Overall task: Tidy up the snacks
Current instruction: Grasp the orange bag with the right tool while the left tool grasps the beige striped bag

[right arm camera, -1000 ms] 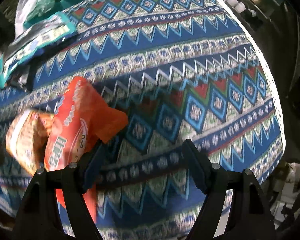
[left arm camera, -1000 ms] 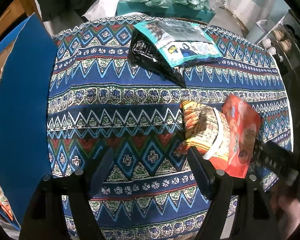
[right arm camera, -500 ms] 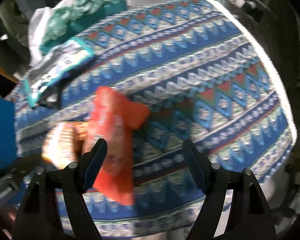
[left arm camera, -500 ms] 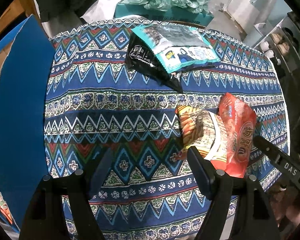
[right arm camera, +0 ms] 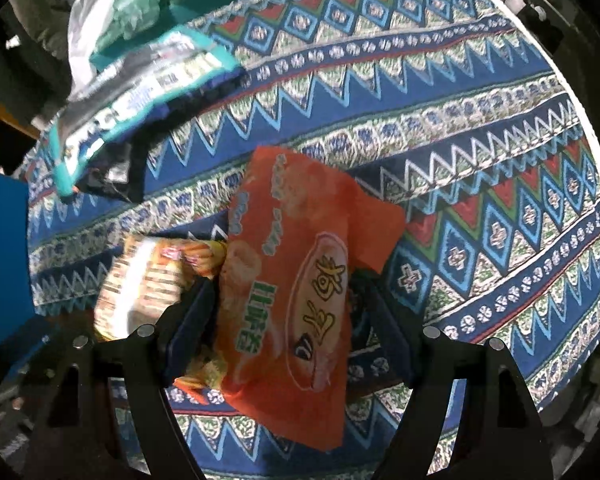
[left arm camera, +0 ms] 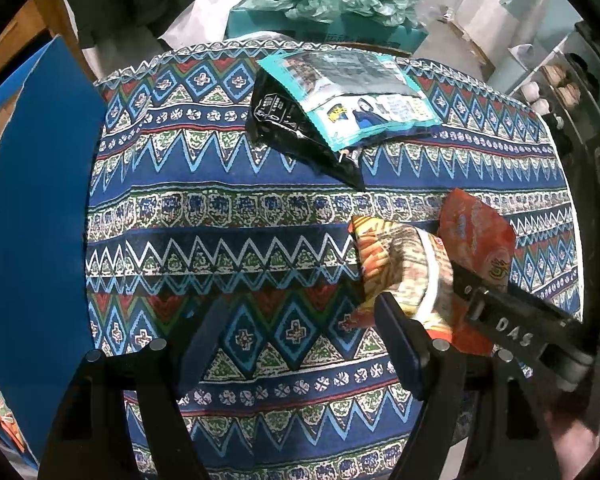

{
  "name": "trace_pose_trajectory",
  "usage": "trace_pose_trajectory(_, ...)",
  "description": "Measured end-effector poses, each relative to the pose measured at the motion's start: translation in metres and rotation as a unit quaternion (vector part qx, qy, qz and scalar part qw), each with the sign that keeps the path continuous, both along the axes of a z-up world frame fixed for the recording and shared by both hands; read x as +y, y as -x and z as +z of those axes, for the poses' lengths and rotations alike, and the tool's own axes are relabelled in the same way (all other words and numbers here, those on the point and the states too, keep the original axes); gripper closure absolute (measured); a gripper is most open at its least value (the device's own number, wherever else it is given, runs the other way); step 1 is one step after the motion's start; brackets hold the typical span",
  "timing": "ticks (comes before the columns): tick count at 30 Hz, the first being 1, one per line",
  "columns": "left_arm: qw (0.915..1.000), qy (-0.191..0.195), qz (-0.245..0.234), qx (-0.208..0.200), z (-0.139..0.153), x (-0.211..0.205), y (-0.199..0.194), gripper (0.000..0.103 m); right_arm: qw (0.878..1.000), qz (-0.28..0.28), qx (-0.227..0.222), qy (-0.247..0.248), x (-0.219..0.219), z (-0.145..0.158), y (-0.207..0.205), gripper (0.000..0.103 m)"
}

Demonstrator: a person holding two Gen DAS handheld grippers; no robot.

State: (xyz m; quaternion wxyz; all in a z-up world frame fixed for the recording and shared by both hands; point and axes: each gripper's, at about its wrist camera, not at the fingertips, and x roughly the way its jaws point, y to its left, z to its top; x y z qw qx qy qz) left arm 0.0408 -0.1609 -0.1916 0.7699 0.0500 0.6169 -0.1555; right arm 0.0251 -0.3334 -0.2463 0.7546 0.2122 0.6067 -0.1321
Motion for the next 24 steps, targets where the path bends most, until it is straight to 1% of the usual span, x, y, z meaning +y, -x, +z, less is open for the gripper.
trace_pose_trajectory(2, 1.0000, 0.001, 0.006, 0.005, -0.002, 0.000, -0.002, 0.025, 1.000, 0.014, 0.009, 0.006, 0.003, -0.006, -0.003, 0.026)
trace_pose_trajectory(5, 0.9999, 0.004, 0.009, 0.009, -0.003, -0.004, -0.004, 0.025, 0.999, 0.034, 0.019, 0.029, 0.004, -0.007, -0.003, 0.026)
trace_pose_trajectory(8, 0.9999, 0.006, 0.005, 0.008, -0.002, -0.013, -0.004, 0.025, 0.998, 0.035, 0.028, 0.045, -0.005, -0.007, 0.007, 0.026)
trace_pose_trajectory(10, 0.9999, 0.008, 0.000, 0.008, -0.001, -0.020, -0.003, 0.022, 0.998, 0.033, 0.032, 0.052, -0.015, -0.005, 0.015, 0.026)
trace_pose_trajectory(11, 0.9999, 0.011, -0.003, 0.008, 0.000, -0.025, -0.002, 0.020, 0.998, 0.032, 0.032, 0.053, -0.019, -0.005, 0.018, 0.026)
trace_pose_trajectory(14, 0.9997, 0.016, -0.014, 0.009, 0.001, -0.038, 0.001, 0.020, 0.998, 0.027, 0.025, 0.050, -0.029, -0.004, 0.027, 0.026)
trace_pose_trajectory(16, 0.9996, 0.016, -0.023, 0.009, 0.001, -0.046, 0.003, 0.020, 0.998, 0.028, 0.024, 0.050, -0.046, 0.001, 0.043, 0.026)
trace_pose_trajectory(18, 0.9994, 0.012, -0.029, 0.011, -0.001, -0.053, 0.004, 0.017, 0.998, 0.028, 0.023, 0.051, -0.050, 0.001, 0.047, 0.026)
trace_pose_trajectory(22, 0.9992, 0.018, -0.032, 0.018, -0.007, -0.063, 0.006, 0.017, 0.998, 0.027, 0.025, 0.058, -0.069, 0.001, 0.068, 0.026)
trace_pose_trajectory(24, 0.9989, 0.018, -0.037, 0.023, -0.011, -0.067, 0.007, 0.017, 0.998, 0.026, 0.025, 0.054, -0.076, -0.001, 0.077, 0.026)
